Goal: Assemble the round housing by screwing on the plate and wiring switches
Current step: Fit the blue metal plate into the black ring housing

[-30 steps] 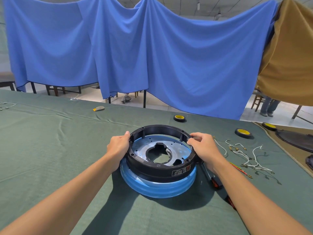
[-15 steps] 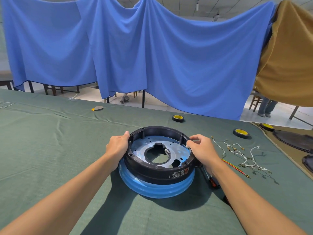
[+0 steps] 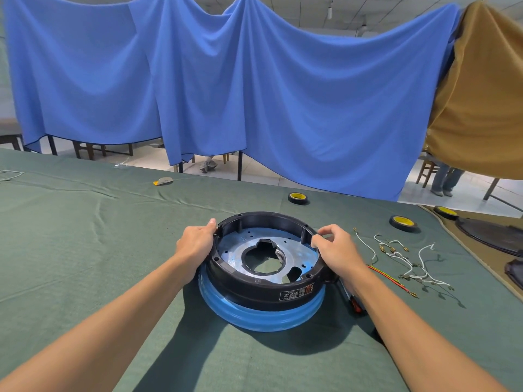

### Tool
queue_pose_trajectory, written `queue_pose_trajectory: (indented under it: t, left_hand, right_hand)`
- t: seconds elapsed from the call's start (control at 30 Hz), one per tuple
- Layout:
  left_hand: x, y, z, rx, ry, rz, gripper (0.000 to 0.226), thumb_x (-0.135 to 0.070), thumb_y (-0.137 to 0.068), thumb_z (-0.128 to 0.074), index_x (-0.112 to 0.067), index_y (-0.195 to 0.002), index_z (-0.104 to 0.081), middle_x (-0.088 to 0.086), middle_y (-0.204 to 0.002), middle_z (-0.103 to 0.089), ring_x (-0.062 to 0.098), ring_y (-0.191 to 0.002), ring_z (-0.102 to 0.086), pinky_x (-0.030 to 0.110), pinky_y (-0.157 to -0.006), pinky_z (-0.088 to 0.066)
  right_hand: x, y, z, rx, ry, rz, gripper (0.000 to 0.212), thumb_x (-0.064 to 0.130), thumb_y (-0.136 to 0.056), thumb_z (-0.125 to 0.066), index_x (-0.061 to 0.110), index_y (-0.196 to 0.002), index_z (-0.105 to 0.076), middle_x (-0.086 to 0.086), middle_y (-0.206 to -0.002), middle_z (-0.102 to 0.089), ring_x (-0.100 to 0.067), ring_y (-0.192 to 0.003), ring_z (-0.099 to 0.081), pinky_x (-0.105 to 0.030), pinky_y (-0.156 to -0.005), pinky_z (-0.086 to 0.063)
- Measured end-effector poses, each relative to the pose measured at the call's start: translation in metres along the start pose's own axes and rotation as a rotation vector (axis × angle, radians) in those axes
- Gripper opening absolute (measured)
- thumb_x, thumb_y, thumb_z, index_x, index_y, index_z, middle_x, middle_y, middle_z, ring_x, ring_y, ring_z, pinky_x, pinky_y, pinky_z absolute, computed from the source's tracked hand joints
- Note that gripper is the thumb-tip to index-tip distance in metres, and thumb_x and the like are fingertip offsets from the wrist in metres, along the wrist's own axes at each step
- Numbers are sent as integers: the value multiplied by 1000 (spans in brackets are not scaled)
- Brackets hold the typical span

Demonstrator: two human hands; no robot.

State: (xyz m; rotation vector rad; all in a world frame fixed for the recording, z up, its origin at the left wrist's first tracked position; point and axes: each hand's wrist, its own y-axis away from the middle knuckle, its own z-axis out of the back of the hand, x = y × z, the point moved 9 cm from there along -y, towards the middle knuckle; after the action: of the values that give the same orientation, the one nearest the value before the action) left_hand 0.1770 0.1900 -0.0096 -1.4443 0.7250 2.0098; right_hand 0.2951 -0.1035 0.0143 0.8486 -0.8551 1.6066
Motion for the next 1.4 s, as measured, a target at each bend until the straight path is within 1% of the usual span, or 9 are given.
queue_pose_trajectory:
  t: [0.2, 0.33, 0.43, 0.63, 0.77, 0.97, 1.07, 1.23, 1.4]
  left_hand:
    - [0, -1, 0, 11, -24, 3, 44, -48, -100, -46, -15, -76, -60, 16, -94, -68, 33, -94, -63, 45, -98, -48]
    - [-2, -3, 0, 3, -47, -24, 39, -50, -100, -44, -17, -84, -57, 10, -75, -58, 26, -77, -54, 38, -80, -42]
    - [-3, -2, 1, -1, -56, -39, 39, -54, -100, -42, -20, -85, -55, 7, -70, -53, 25, -74, -51, 37, -75, -39]
    - [-1, -1, 3, 11, -25, -33, 51, -66, -95, -40, -24, -78, -64, 7, -76, -59, 24, -83, -57, 43, -92, -47]
    - [-4, -2, 4, 32, 27, -51, 59, -73, -90, -44, -22, -97, -72, 6, -84, -66, 29, -97, -64, 48, -100, -49]
    - [-4, -1, 7, 22, 37, -63, 68, -75, -87, -45, -12, -88, -70, 6, -69, -53, 28, -82, -58, 48, -99, -48]
    - [-2, 0, 7, 12, 31, -64, 57, -73, -89, -45, -19, -81, -63, 7, -74, -58, 28, -89, -61, 45, -98, -49]
    - [-4, -2, 5, -3, 7, -74, 54, -68, -92, -44, -19, -80, -61, 3, -64, -50, 23, -76, -53, 46, -95, -48]
    - [-1, -4, 5, -11, -9, -72, 55, -67, -93, -45, -16, -85, -61, 6, -65, -51, 22, -71, -52, 40, -81, -47]
  right_hand:
    - [2, -1, -1, 12, -3, 13, 15, 24, -92, -55, 22, -106, -53, 1, -98, -59, -16, -84, -63, -27, -59, -51]
    - [0, -3, -1, -1, -15, 22, 15, 23, -92, -56, 23, -107, -54, 3, -96, -59, -15, -81, -63, -26, -57, -52]
    - [-1, -6, -1, -16, -25, 41, 16, 22, -91, -57, 26, -107, -55, 7, -94, -59, -14, -81, -63, -29, -62, -57]
    - [-2, -9, -2, -18, -29, 72, 16, 24, -90, -58, 29, -105, -58, 8, -96, -63, -15, -84, -64, -35, -68, -60]
    - [-1, -9, -2, -24, -44, 80, 15, 24, -90, -58, 31, -103, -59, 10, -94, -62, -14, -85, -64, -39, -72, -61]
    - [1, -7, -3, -2, -49, 85, 16, 23, -91, -57, 30, -105, -58, 9, -95, -62, -16, -85, -65, -39, -71, -61]
    - [2, -6, -4, 5, -53, 86, 15, 22, -91, -57, 31, -103, -58, 9, -93, -63, -16, -84, -66, -40, -73, -60]
    - [1, -6, -3, -6, -40, 78, 15, 22, -92, -56, 30, -104, -58, 11, -93, -62, -14, -84, -64, -38, -72, -61]
    - [2, -5, -4, 9, -25, 74, 16, 22, -93, -55, 30, -107, -55, 11, -94, -60, -14, -83, -64, -32, -67, -60]
